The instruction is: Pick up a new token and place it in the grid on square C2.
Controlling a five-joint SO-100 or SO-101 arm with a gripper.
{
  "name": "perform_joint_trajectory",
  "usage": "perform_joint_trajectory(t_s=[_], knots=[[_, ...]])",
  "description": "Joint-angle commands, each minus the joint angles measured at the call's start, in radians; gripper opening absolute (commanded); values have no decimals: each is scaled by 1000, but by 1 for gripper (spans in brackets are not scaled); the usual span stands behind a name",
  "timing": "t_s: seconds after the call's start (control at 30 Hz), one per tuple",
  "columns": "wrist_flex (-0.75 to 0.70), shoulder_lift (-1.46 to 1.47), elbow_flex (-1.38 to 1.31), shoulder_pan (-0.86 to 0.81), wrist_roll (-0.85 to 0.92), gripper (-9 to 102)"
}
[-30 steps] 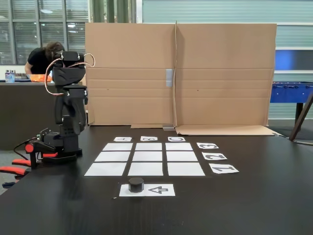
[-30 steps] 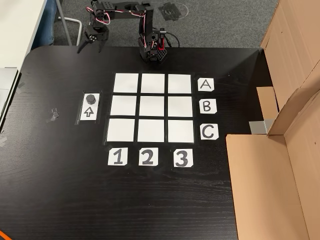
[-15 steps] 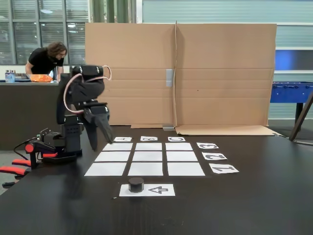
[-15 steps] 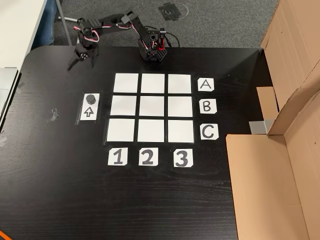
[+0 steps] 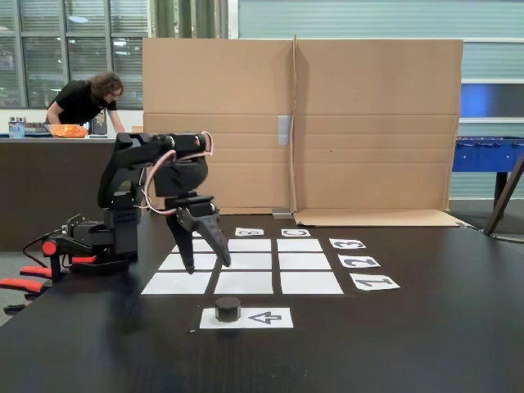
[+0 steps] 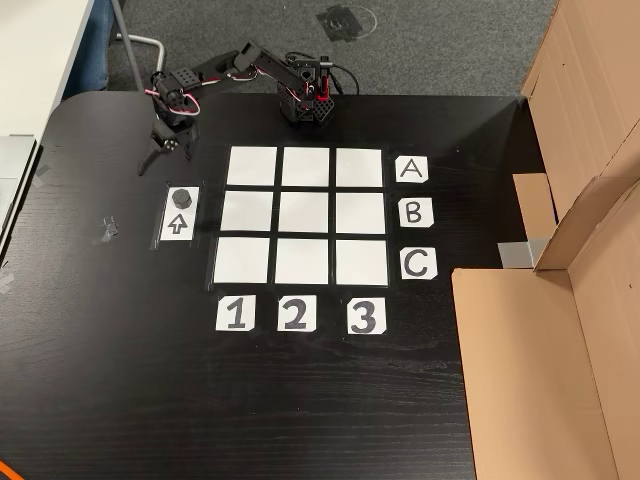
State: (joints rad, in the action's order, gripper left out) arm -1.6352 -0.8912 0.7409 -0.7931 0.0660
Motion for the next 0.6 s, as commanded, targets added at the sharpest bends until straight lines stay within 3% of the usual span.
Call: perform_joint_trajectory(t_s=[0.0,0.57], knots=[[-9,15,-63,23,-17,54],[-6,183,-218,101,-77,55]])
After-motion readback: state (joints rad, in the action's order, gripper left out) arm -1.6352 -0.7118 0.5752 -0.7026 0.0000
